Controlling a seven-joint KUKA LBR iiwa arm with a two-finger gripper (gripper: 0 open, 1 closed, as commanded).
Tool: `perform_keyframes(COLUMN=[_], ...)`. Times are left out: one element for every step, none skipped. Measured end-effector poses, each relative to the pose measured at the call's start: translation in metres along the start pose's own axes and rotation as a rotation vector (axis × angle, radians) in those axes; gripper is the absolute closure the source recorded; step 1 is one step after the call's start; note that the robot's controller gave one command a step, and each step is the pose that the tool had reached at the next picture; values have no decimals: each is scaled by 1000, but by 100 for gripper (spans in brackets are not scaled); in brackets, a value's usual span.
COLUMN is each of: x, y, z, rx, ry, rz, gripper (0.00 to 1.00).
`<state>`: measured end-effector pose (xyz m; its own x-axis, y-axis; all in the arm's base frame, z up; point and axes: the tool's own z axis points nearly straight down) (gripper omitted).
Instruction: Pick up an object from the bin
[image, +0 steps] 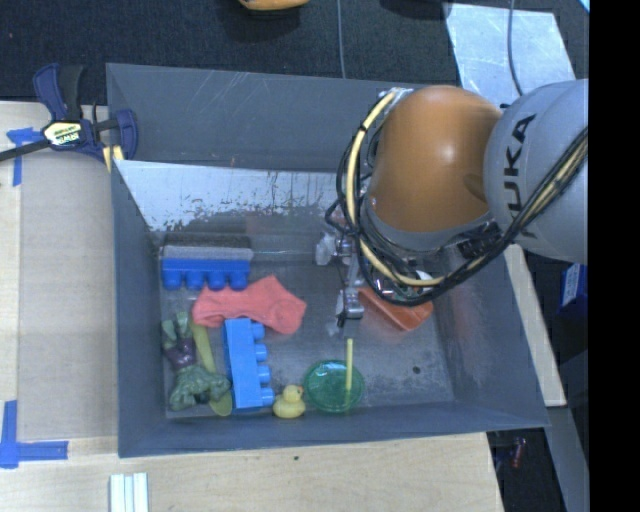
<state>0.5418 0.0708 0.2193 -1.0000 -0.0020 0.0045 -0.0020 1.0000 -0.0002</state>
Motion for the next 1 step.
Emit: perform_keyframes(x=[-2], y=[0], z=[-4], rx=[-1], ry=[-8], rz=[2], gripper=[0])
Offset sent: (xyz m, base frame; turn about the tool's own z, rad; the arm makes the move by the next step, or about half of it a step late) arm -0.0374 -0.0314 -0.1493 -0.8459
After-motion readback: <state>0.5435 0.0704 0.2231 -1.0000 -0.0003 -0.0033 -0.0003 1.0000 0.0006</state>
